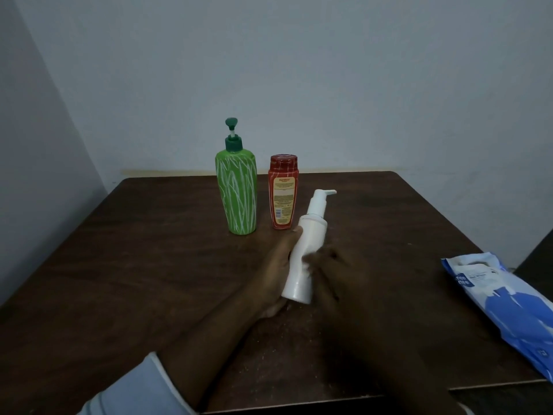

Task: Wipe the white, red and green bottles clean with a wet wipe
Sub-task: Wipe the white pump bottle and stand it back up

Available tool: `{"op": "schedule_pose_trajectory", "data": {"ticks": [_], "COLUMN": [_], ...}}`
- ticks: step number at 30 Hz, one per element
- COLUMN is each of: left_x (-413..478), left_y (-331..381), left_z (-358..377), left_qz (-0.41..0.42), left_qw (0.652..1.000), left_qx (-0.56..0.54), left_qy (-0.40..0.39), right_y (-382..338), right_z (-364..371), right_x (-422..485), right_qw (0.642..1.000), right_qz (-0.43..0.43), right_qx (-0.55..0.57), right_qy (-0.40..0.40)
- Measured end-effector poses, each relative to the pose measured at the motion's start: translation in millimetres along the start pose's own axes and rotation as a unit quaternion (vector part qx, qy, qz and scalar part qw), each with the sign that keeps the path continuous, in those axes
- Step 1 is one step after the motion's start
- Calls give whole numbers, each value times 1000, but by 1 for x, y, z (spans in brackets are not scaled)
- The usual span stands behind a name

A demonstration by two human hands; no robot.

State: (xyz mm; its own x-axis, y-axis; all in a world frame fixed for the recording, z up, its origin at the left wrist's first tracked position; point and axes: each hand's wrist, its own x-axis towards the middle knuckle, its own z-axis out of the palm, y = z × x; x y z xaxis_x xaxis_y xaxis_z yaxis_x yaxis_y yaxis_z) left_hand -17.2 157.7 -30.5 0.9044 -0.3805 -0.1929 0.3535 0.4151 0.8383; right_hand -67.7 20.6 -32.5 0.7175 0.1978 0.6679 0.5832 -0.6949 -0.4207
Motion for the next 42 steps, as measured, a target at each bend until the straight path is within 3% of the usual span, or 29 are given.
{"op": "schedule_pose_trajectory", "data": {"ticks": [4, 11, 14, 19, 25, 30, 37, 42], "left_x": [-2, -12, -15, -26, -34, -41, -42, -41], "left_y": [5, 23, 27, 23, 33, 29, 33, 25], "left_z": [4, 33, 52, 69, 75, 75, 80, 77], "left_qz": [-26, -84, -64, -84, -18, -38, -16, -47], "left_qw": [999, 975, 956, 953, 956, 958, 955, 950], "left_qx": [-18, -199, -285, -289, -293, -283, -293, -308], "left_qy": [8, -45, -19, -29, 23, 21, 31, 24], "right_y": [-19, -13, -13, -28, -18, -36, -27, -44], "right_z": [-12, -64, -73, -66, -75, -67, -79, -69], "right_x": [-30, -19, -15, -11, 7, 4, 18, 3], "right_qw": [997, 987, 980, 983, 976, 979, 973, 973], "right_qz": [-20, 57, 53, -113, -80, -136, -109, -159], "right_qx": [47, 15, 3, -85, -127, -116, -143, -127], "right_qy": [-65, 147, 192, 121, 157, 97, 142, 107]}}
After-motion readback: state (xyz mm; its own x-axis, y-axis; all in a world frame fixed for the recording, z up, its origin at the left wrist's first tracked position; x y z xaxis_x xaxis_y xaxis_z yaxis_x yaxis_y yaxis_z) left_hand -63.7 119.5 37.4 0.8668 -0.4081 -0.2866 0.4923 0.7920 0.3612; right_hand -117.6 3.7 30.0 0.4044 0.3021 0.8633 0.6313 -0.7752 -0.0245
